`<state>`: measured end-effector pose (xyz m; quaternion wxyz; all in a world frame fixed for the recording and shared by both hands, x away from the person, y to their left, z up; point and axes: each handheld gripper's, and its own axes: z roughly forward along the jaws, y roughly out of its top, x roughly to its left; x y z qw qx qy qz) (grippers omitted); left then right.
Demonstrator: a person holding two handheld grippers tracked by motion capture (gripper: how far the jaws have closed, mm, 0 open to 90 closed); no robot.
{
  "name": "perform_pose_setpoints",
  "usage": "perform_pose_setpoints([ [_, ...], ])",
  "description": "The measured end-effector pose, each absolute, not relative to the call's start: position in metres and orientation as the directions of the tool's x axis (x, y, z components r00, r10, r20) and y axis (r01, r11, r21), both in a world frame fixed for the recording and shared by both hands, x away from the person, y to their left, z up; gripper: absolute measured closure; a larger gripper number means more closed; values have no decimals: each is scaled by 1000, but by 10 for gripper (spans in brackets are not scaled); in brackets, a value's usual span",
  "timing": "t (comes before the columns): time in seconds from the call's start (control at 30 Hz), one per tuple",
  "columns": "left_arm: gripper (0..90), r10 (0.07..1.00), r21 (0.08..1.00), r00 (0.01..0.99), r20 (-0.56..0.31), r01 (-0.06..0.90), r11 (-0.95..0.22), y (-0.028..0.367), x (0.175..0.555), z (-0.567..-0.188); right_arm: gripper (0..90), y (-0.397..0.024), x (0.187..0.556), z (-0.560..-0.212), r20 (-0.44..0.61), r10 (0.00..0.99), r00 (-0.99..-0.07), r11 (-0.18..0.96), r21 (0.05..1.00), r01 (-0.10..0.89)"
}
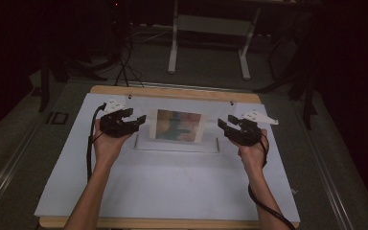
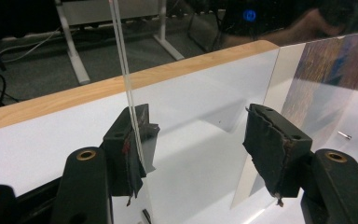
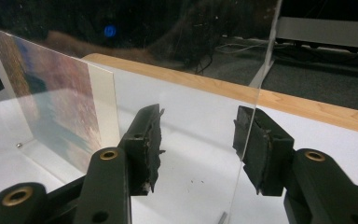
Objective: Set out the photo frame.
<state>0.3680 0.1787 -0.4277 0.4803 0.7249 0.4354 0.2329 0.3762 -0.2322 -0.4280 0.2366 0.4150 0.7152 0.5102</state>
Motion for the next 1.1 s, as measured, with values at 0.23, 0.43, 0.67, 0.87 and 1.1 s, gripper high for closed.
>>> perform_pose_setpoints([
  [0.23,401,856,904,511,-85,400,-148,179,366,-432,507,-233,376,-433,95,830,-550,124,929,348],
  [0.43,400,860,904,502,-90,404,-141,178,364,-432,506,-234,378,-433,100,821,-562,129,927,353],
  [0.67,401,851,913,516,-95,385,-132,181,364,-436,504,-234,375,-436,99,824,-558,111,938,330],
  [0.87,365,854,913,511,-94,387,-131,183,364,-439,479,-234,375,-437,89,825,-558,114,941,319],
  [1.1,355,854,912,502,-135,399,-91,197,359,-445,445,-237,374,-439,82,832,-549,120,939,322],
])
